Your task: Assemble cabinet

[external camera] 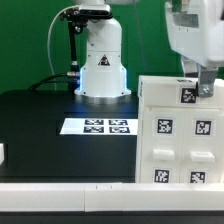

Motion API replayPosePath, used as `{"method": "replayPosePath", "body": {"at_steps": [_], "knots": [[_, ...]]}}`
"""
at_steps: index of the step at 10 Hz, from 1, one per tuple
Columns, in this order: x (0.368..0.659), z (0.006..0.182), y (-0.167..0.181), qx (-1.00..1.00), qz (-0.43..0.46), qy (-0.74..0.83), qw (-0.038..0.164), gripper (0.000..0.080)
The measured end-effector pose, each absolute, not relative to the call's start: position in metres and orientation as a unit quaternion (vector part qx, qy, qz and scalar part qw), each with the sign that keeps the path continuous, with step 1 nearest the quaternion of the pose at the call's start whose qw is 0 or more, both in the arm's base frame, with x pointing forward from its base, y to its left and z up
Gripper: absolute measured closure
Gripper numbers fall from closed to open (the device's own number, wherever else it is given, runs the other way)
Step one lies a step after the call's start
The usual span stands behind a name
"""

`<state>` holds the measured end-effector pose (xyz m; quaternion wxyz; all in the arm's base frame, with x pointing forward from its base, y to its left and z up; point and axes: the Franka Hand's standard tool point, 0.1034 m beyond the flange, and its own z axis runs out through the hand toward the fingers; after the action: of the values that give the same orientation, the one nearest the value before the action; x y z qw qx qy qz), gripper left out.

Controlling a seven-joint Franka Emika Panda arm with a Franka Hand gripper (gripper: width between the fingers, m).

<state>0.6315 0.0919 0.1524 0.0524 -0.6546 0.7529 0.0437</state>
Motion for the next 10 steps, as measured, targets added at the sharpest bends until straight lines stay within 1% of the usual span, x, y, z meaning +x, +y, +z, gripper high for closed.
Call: {"method": "replayPosePath", "body": {"at_steps": [1,2,3,4,5,6,7,8,10], "knots": [[0.631,0.152,0.093,-0.655,0.044,0.753,0.052,0.0151],[0.631,0.151,0.093,-0.657,0.044,0.751,0.052,0.0151],[0.631,0.151,0.093,-0.664,0.044,0.744,0.052,0.0050],[0.631,0.151,0.093,-0.683,0.043,0.727,0.053,0.0010],[0.630,0.156,0.094,-0.738,0.043,0.671,0.054,0.0003],[0.633,0.166,0.094,-0.793,0.037,0.605,0.061,0.0003],[0.633,0.177,0.099,-0.828,0.039,0.556,0.061,0.0003],[0.633,0.182,0.103,-0.847,0.032,0.527,0.059,0.0004],[0.633,0.178,0.101,-0.885,0.029,0.460,0.061,0.0004]]}}
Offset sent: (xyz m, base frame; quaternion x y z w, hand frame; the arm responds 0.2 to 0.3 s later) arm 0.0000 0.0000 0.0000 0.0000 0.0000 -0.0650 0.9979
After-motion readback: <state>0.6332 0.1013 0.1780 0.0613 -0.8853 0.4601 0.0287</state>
